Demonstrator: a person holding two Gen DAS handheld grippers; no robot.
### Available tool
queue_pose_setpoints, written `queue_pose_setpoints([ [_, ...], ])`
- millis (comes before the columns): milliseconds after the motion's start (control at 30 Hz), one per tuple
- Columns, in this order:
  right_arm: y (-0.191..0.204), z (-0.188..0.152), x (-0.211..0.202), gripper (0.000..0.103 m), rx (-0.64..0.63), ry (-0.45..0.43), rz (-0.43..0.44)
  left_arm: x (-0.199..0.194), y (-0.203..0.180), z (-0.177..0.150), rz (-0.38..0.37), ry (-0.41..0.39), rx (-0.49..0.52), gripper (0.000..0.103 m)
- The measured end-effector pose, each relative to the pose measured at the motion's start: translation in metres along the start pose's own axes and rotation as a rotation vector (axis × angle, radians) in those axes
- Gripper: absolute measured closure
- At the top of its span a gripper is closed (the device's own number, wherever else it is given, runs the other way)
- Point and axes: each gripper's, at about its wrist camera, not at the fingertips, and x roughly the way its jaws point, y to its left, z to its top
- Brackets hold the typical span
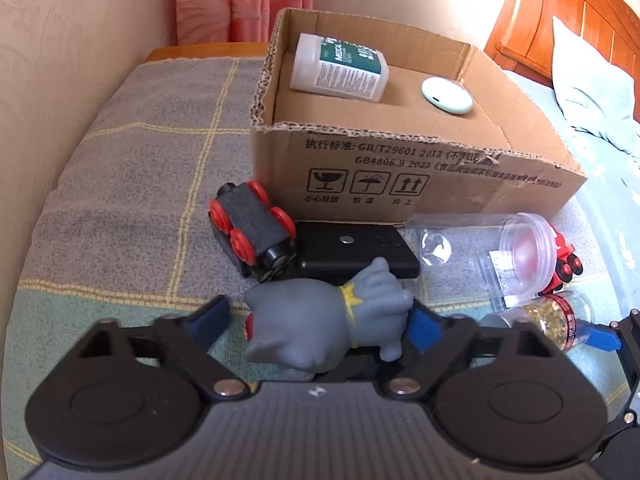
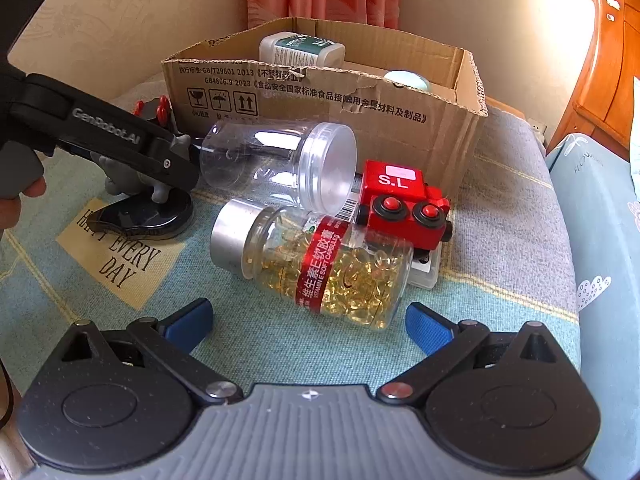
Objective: Organize rigid objects
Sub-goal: 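Grasp grey cat figurine with left tool while right tool grasps gold-capsule jar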
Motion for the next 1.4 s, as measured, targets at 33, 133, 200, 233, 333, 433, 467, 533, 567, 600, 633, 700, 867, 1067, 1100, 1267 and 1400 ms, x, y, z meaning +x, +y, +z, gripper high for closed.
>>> queue_pose_setpoints([
  [33,0.000,0.000,0.001,0.000,-0.001,-0.002,0.001,0.000,0.001,0.000,-0.010,0.003,-0.008,0.022],
  [133,0.000,0.000,0.001,0.000,-0.004,-0.006,0.003,-0.001,0.000,0.000,-0.011,0.002,-0.006,0.024],
  [200,0.000,0.000,0.001,0.000,-0.004,-0.004,0.003,-0.003,0.000,-0.001,-0.013,-0.002,0.018,0.025],
  [233,-0.001,0.000,0.000,0.000,-0.004,-0.003,0.003,-0.005,0.001,-0.002,-0.013,-0.002,0.032,0.025],
  [333,0.000,0.000,0.000,0.000,-0.005,0.000,0.003,-0.015,0.006,-0.006,0.010,-0.006,0.077,0.025],
  [433,0.000,0.001,0.001,0.000,-0.004,0.005,0.002,-0.025,0.017,-0.013,0.037,-0.010,0.115,0.025],
  [467,0.000,0.002,0.001,0.000,-0.002,0.009,0.002,-0.028,0.021,-0.016,0.047,-0.011,0.120,0.025],
  [533,0.000,0.004,0.001,0.000,0.001,0.027,0.003,-0.032,0.029,-0.022,0.071,-0.013,0.121,0.025],
  [567,0.001,0.006,0.001,0.000,-0.001,0.038,0.010,-0.032,0.033,-0.025,0.080,-0.015,0.118,0.025],
  [600,0.001,0.007,-0.001,0.000,-0.002,0.040,0.026,-0.032,0.037,-0.027,0.083,-0.014,0.113,0.025],
  [633,0.001,0.009,-0.003,0.000,0.003,0.035,0.038,-0.031,0.040,-0.028,0.081,-0.008,0.104,0.025],
  [700,0.002,0.014,-0.005,0.000,0.015,0.029,0.058,-0.030,0.044,-0.028,0.063,-0.012,0.079,0.024],
  [867,0.005,0.030,0.000,0.000,0.046,0.035,0.063,-0.028,0.043,-0.029,0.062,-0.026,0.083,0.024],
  [1067,0.020,0.046,0.011,0.000,0.031,0.062,0.038,-0.026,0.049,-0.030,0.049,-0.023,0.031,0.021],
  [1100,0.023,0.048,0.013,0.000,0.028,0.066,0.034,-0.026,0.049,-0.031,0.049,-0.026,0.028,0.021],
  [1267,0.038,0.053,0.018,0.000,-0.018,0.071,0.045,-0.025,0.049,-0.031,0.051,-0.028,0.026,0.021],
  [1400,0.046,0.053,0.021,0.000,-0.049,0.071,0.034,-0.026,0.049,-0.031,0.050,-0.027,0.024,0.022],
])
